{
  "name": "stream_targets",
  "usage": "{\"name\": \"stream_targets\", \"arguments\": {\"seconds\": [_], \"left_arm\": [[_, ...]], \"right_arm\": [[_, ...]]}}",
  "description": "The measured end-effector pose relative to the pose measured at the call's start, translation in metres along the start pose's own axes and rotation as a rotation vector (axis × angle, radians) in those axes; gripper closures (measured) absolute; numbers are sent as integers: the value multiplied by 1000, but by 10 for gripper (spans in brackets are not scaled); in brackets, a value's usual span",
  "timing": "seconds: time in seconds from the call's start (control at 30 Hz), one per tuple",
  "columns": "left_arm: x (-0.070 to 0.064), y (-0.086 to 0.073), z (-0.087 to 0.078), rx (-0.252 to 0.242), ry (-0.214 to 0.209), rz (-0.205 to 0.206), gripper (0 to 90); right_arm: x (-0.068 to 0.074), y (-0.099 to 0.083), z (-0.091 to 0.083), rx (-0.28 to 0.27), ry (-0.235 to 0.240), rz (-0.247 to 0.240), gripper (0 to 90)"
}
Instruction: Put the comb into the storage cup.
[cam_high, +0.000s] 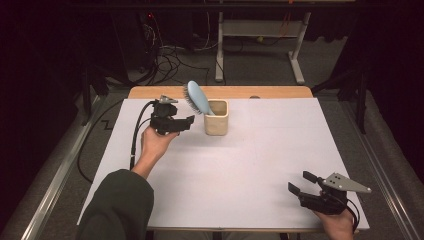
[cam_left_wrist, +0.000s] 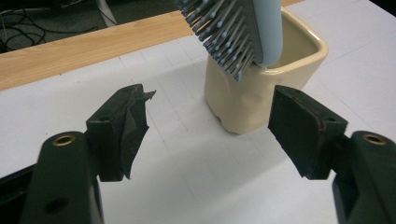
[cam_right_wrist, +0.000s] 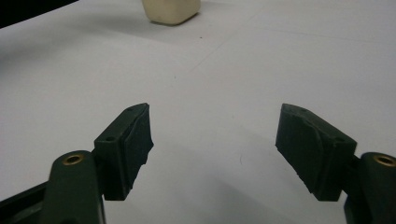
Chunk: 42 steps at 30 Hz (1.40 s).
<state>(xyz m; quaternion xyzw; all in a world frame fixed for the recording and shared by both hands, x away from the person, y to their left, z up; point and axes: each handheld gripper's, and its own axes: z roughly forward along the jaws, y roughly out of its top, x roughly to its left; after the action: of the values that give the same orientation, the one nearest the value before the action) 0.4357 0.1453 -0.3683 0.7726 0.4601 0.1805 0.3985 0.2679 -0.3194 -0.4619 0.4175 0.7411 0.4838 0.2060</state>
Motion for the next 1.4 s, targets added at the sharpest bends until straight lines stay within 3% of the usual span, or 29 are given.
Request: {"name": "stream_targets", "arguments": {"seconds": [1.4], "left_arm": [[10,-18,-25,-17,8,0,283]], "right_arm": [[0,0,0,2,-3,1,273]]}}
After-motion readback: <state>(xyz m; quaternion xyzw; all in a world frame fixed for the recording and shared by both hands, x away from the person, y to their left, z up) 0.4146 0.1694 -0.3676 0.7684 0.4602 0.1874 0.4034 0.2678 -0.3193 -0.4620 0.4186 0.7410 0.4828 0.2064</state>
